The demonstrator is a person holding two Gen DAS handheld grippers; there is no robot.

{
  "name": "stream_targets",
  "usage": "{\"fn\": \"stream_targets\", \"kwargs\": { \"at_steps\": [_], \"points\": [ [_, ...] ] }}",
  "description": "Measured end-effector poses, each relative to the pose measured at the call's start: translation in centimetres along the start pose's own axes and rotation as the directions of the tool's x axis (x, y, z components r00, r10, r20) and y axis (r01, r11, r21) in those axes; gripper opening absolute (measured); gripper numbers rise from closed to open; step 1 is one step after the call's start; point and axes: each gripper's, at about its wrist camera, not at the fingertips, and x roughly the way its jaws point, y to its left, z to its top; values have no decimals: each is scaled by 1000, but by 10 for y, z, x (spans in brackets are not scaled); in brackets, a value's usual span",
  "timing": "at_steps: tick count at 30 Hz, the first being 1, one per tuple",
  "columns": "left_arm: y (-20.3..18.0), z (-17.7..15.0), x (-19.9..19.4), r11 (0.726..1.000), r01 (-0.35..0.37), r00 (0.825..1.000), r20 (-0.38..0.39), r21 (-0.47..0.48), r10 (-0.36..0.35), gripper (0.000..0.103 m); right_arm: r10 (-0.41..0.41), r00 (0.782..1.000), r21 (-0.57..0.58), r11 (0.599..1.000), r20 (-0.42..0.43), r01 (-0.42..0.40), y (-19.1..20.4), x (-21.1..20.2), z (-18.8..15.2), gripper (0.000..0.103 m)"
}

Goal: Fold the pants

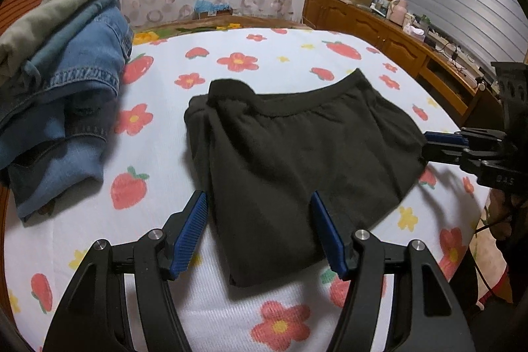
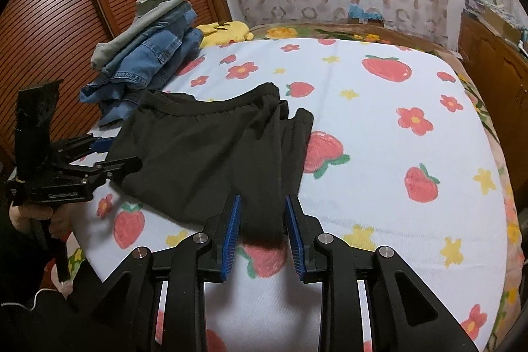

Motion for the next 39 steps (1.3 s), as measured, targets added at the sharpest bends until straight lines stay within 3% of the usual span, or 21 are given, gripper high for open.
{"fn": "stream_targets", "kwargs": {
  "at_steps": [1,5,10,19,21,23,25,33,35,39],
  "points": [
    [1,0,2,1000,0,1000,-5,-1,0,66,1,1000,0,1000,0,-1,0,0,-1,28],
    [1,0,3,1000,4,1000,-6,-2,-5,66,6,1000,-11,1000,12,-6,-1,-6,-3,8],
    [1,-1,3,1000,4,1000,-1,3,-4,66,-5,998,-5,1000,60,5,-8,-26,-4,0],
    [2,-2,4,1000,5,1000,5,3,-5,66,5,998,18,1000,65,-7,-12,-33,-11,1],
    [2,-1,4,1000,5,1000,4,3,-5,66,-19,998,9,1000,64,18,-7,-29,-9,8],
    [2,-1,4,1000,5,1000,4,4,-5,66,-24,998,2,1000,61,23,-4,-24,-6,24],
    [2,-1,4,1000,5,1000,5,3,-5,66,-20,998,0,1000,57,20,-2,-17,-4,26],
    [2,-1,4,1000,4,1000,5,4,-4,66,-12,1000,-11,1000,14,12,2,4,-1,26],
    [2,-1,4,1000,4,1000,5,4,-4,66,6,1000,-18,1000,15,-6,0,4,-1,6],
    [2,-2,4,1000,4,1000,6,4,-4,66,13,999,-32,999,39,-11,-3,-6,1,4]
  ]
}}
